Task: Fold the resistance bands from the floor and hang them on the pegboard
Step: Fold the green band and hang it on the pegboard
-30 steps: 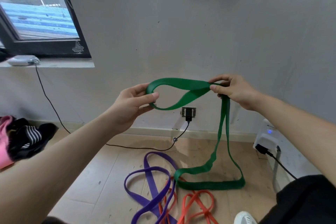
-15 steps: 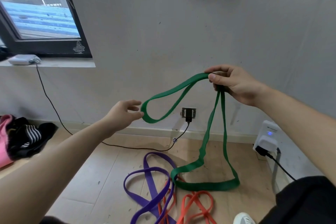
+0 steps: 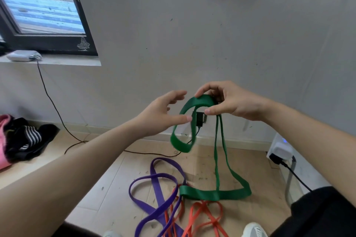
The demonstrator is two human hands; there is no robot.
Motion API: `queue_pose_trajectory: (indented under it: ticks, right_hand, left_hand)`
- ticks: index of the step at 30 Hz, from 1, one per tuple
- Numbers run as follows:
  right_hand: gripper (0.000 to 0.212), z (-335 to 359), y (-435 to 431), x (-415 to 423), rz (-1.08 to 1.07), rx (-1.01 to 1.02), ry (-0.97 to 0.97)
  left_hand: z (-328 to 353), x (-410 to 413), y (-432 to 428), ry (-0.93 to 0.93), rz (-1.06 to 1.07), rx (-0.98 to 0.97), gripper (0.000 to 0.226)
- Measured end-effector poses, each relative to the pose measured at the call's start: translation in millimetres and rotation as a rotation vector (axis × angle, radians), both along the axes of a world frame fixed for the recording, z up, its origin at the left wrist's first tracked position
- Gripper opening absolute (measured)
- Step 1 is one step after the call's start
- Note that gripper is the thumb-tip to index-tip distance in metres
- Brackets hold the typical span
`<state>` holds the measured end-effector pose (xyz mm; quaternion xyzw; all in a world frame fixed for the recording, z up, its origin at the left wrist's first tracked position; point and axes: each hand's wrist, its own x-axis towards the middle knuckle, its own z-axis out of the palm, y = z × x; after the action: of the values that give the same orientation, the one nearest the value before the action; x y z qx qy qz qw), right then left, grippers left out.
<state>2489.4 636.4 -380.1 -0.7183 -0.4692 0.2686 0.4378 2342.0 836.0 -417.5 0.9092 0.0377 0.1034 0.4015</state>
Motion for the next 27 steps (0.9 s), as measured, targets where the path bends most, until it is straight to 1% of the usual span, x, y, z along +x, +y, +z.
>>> queue_pose_trajectory:
  ticks: [2, 3, 6, 7, 11, 14, 18, 21, 24, 27]
  right_hand:
    - [0.040, 0, 4, -7, 0.021, 0.003, -0.027]
    - [0.040, -1, 7, -10, 0.027, 0.005, -0.038]
    - [0.043, -6, 13, -14, 0.025, 0.030, -0.034]
    - [0.045, -9, 16, -14, 0.010, 0.040, -0.033]
    - [0.050, -22, 25, -14, -0.028, 0.045, -0.032]
    - [0.042, -39, 30, -17, -0.008, -0.030, -0.052]
    - [0.028, -70, 28, -9, -0.016, -0.205, -0.106]
    - [0.026, -81, 28, 1, -0.057, -0.216, -0.101]
    - [0.027, -73, 25, 12, -0.097, -0.184, -0.049]
    - [0.028, -52, 17, 23, -0.134, -0.084, 0.017]
  left_hand:
    - [0, 4, -7, 0.010, -0.039, 0.017, 0.074]
    - [-1, 5, -9, 0.015, -0.060, -0.002, 0.067]
    - [1, 6, -9, 0.003, -0.070, -0.083, 0.035]
    - [2, 5, -8, -0.008, -0.051, -0.120, 0.030]
    - [10, 3, -5, -0.072, 0.008, -0.242, 0.023]
    - [17, 2, -7, -0.156, 0.033, -0.310, 0.016]
    - [31, 0, 2, -0.332, 0.164, -0.471, 0.013]
    - [38, -3, 13, -0.416, 0.244, -0.536, 0.007]
    - [36, -8, 21, -0.412, 0.281, -0.562, 0.005]
    - [30, -13, 34, -0.351, 0.307, -0.547, 0.010]
